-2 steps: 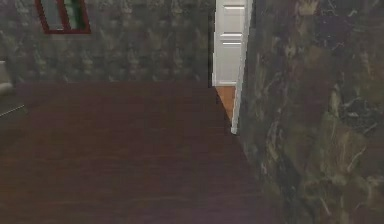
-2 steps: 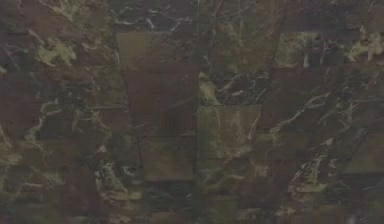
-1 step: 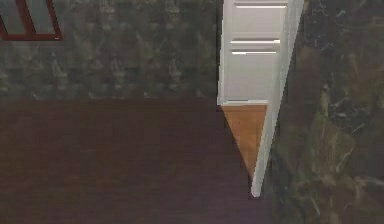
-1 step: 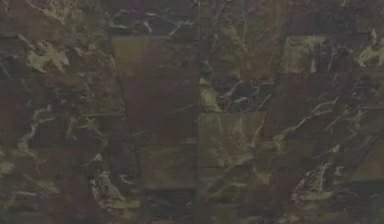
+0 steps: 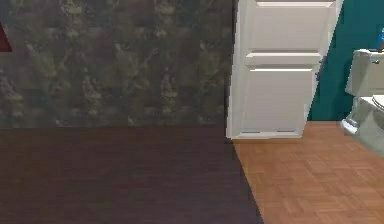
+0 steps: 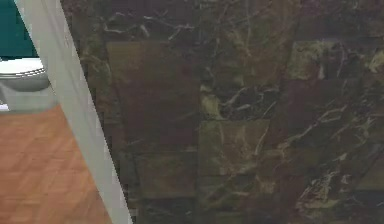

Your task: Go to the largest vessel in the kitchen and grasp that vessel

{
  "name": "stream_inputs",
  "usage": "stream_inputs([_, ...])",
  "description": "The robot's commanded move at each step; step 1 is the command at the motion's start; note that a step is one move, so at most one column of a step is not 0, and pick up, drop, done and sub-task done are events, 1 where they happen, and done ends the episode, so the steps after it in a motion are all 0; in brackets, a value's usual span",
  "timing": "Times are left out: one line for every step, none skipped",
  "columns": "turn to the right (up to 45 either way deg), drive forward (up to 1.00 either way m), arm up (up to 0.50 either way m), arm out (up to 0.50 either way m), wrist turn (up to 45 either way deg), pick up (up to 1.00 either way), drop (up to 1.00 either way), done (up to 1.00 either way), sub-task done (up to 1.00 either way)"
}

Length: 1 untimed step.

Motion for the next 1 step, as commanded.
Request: stream_inputs([0.0,0.6,0.0,0.0,0.0,0.0,0.0,0.0,0.0])
